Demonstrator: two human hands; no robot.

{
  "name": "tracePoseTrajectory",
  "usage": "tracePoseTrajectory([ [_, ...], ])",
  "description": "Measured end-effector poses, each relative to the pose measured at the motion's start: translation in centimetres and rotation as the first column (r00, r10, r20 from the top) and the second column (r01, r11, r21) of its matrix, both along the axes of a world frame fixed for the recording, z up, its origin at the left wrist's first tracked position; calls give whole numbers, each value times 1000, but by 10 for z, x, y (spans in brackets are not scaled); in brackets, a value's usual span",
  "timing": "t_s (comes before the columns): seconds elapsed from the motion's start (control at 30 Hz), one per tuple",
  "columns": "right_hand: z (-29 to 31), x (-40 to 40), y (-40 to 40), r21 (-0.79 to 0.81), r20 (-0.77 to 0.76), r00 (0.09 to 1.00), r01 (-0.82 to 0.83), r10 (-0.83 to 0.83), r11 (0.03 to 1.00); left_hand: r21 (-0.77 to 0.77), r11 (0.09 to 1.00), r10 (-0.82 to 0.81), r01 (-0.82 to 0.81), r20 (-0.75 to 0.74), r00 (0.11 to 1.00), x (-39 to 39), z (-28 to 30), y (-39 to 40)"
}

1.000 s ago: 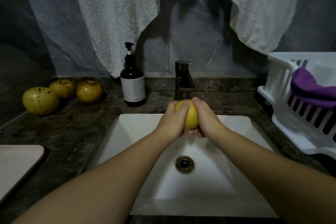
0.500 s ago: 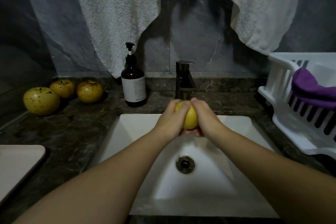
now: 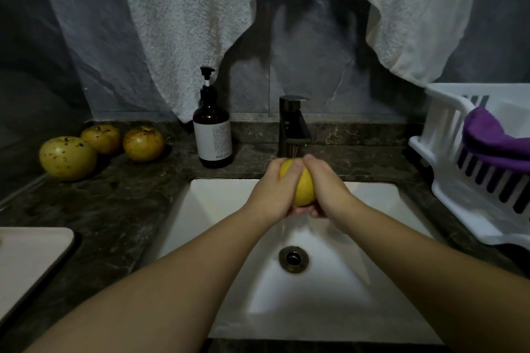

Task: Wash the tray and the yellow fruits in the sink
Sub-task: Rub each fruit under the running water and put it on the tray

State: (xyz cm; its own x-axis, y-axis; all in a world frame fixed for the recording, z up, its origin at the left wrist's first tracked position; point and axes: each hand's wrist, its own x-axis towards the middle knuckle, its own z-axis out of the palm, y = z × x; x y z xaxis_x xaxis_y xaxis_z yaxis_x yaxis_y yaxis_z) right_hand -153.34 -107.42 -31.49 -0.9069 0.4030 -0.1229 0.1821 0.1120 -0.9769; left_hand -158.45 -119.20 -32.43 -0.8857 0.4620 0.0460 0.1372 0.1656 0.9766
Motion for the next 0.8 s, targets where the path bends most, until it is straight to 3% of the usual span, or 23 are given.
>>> tracePoseTrajectory([
  [0.07, -2, -1, 0, -56, 52, 999, -1, 4, 998, -47, 999, 10, -13, -54, 998, -1, -2, -1],
  [0.17, -4, -2, 2, 51, -60, 998, 15, -12, 999, 23, 1000, -12, 10, 94, 995, 0, 2, -3],
  [0.3, -2, -2, -1, -112, 54, 999, 6, 0, 994, -24, 999, 19, -21, -83, 996, 0, 1, -4],
  [0.43, -2, 1, -2, 111, -63, 998, 10, -3, 994, -34, 999, -35, 39, 96, 995, 0, 3, -3],
  [0.57, -4, 1, -5, -63, 71, 997, -2, 6, 998, -133, 989, 49, -64, -115, 992, -6, -5, -5],
  [0.6, -3, 0, -5, -54, 65, 998, 13, -9, 998, -129, 990, 39, -51, -98, 994, -5, -5, -5],
  [0.7, -3, -2, -2, 77, -72, 997, 24, -18, 997, 5, 999, -34, 34, 160, 986, 1, 2, -3],
  [0.73, -3, -1, -2, 59, -69, 998, 17, -13, 998, 1, 1000, -25, 25, 151, 988, 0, 2, -2],
  [0.8, -3, -1, -1, -62, 44, 999, 10, -8, 998, -96, 995, 15, -17, -27, 1000, -1, -2, -1],
])
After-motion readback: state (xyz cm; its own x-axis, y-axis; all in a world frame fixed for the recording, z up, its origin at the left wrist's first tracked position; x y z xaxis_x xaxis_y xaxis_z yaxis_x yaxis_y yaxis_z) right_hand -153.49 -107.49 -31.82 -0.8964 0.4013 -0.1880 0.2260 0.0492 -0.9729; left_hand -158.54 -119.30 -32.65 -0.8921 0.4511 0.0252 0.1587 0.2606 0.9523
